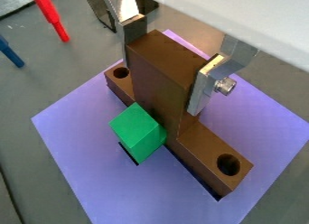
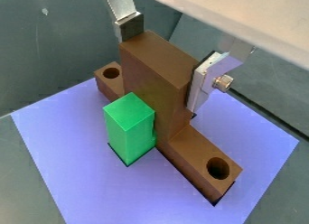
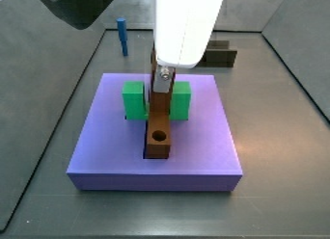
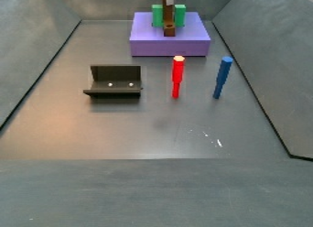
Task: Pick up the brown object. Move up. Place the brown object on the fixture. Regrasp the brown object. Move to above the board. Insert the brown object.
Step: Insert the brown object.
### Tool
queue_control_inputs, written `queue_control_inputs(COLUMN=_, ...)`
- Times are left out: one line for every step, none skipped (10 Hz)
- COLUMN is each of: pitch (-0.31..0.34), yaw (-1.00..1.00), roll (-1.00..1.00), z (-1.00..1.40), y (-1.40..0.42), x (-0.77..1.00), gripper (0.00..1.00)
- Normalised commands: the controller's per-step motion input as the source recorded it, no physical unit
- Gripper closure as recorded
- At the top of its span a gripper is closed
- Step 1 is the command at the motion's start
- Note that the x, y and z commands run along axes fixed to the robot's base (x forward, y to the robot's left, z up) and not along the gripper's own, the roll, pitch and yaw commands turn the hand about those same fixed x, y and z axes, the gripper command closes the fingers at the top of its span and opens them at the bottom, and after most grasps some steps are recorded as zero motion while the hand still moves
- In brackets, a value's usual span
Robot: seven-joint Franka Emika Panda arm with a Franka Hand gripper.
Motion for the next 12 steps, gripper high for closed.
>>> queue_control_inputs(pitch=0.056, yaw=-0.08, roll=0.16, z=-0.02, y=0.03, x=0.12, gripper=1.0)
queue_control_inputs(pitch=0.074, yaw=-0.15, roll=0.16, z=0.0, y=0.0, x=0.12, gripper=1.0)
queue_control_inputs(pitch=0.067, yaw=-0.22, roll=0.13, z=0.0, y=0.0, x=0.09, gripper=1.0)
queue_control_inputs(pitch=0.016, yaw=-0.2, roll=0.09, z=-0.11, y=0.0, x=0.01, gripper=1.0)
queue_control_inputs(pitch=0.0, yaw=-0.04, roll=0.05, z=-0.22, y=0.0, x=0.0, gripper=1.0)
queue_control_inputs(pitch=-0.059, yaw=0.0, roll=0.0, z=-0.39, y=0.0, x=-0.03, gripper=1.0)
queue_control_inputs(pitch=-0.113, yaw=0.0, roll=-0.04, z=-0.49, y=0.0, x=-0.08, gripper=1.0)
queue_control_inputs(pitch=-0.163, yaw=0.0, roll=-0.08, z=-0.56, y=0.0, x=-0.18, gripper=1.0)
queue_control_inputs(pitch=-0.159, yaw=0.0, roll=-0.08, z=-0.56, y=0.04, x=-0.24, gripper=1.0)
queue_control_inputs(pitch=0.0, yaw=0.0, roll=0.09, z=-0.15, y=0.0, x=0.0, gripper=1.0)
queue_control_inputs(pitch=0.0, yaw=0.0, roll=0.05, z=0.0, y=-0.04, x=0.0, gripper=1.0)
queue_control_inputs(pitch=0.0, yaw=0.0, roll=-0.01, z=0.0, y=0.0, x=0.0, gripper=1.0)
